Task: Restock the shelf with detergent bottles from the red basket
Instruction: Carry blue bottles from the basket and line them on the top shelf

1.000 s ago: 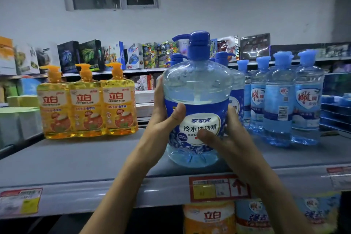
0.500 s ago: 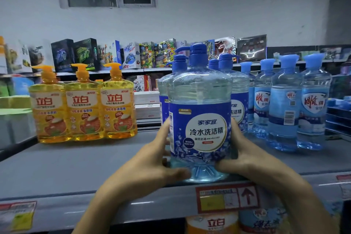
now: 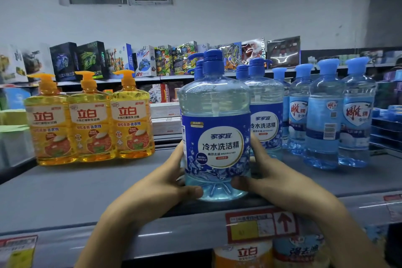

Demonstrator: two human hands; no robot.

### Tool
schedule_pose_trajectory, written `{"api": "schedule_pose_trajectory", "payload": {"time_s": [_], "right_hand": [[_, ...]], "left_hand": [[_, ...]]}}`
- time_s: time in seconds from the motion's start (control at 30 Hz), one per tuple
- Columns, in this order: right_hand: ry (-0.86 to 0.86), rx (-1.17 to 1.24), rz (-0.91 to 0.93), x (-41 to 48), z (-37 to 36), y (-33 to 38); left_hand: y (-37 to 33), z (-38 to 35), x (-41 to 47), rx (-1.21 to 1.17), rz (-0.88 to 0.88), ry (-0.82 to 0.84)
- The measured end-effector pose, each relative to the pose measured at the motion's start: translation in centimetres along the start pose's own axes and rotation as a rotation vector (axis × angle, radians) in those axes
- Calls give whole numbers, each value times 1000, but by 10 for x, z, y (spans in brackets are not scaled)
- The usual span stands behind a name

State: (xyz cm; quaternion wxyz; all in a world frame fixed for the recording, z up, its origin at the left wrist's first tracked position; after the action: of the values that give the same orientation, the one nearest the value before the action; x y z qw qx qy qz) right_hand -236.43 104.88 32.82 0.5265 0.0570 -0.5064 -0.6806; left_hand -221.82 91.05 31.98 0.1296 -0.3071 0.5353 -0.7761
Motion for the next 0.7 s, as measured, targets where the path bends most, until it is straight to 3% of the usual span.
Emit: {"api": "schedule_pose_trajectory", "payload": {"time_s": [0.53, 0.7], "right_hand": [[37, -107, -60, -3, -1, 3], [-32, -233, -91, -5, -1, 8]], "left_hand": [[-1, -6, 0, 57, -16, 27], [-6, -3, -6, 101, 25, -31]]}}
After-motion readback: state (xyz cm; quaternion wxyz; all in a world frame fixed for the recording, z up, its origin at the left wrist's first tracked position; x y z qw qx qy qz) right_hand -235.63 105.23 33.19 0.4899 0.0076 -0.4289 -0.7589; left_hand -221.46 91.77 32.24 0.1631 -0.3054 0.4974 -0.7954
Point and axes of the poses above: each hand's wrist, its own x-axis towards the middle knuckle, its own z-axis out of the back of the hand, y = z × x, the point moved 5 cm from there along x, towards the middle knuckle, and after that the axes turned 14 degrees about -y, right-handed, at the moved point
